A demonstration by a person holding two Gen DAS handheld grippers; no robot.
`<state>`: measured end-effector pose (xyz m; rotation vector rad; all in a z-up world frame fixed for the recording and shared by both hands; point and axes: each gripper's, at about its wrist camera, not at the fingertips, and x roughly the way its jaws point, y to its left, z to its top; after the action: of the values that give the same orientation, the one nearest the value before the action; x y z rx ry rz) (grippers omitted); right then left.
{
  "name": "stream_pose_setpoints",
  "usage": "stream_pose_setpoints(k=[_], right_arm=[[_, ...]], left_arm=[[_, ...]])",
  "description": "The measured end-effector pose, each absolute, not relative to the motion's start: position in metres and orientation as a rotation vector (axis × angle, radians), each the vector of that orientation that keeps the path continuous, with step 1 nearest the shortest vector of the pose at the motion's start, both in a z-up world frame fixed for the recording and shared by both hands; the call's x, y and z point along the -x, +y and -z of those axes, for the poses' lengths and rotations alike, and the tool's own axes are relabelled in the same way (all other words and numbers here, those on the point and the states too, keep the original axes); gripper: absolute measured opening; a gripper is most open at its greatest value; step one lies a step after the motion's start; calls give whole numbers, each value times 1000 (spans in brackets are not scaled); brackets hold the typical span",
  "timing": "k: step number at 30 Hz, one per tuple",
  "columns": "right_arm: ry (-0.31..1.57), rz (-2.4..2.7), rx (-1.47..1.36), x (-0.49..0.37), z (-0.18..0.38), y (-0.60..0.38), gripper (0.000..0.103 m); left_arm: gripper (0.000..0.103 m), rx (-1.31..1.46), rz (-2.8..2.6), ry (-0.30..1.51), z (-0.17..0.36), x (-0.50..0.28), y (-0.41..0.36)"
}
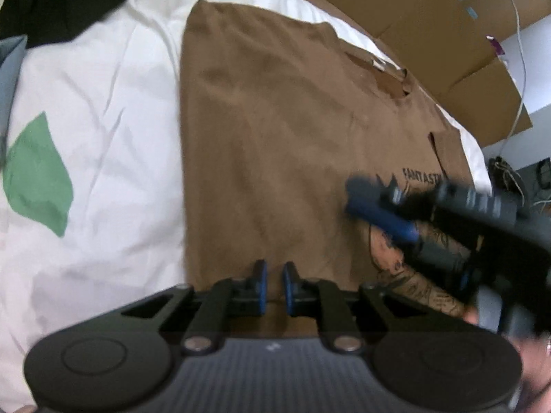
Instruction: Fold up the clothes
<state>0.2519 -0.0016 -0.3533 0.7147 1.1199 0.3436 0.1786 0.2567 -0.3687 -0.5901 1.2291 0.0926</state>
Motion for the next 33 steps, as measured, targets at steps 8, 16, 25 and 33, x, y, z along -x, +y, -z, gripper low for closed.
stream_pose_setpoints(k=[8, 16, 25, 33], right_arm=[[1111, -285, -662, -284, 363, -21, 37], [1072, -297, -685, -300, 350, -30, 38], [1036, -368, -657, -316, 343, -11, 31], [1067, -328, -640, -328, 355, -4, 27]], left_arm=[[11, 591, -104, 1196, 350, -181, 268], [12, 582, -165, 1127, 336, -203, 292], [12, 595, -248, 1064, 337, -235, 314], [12, 588, -329, 1030, 346, -282, 331]])
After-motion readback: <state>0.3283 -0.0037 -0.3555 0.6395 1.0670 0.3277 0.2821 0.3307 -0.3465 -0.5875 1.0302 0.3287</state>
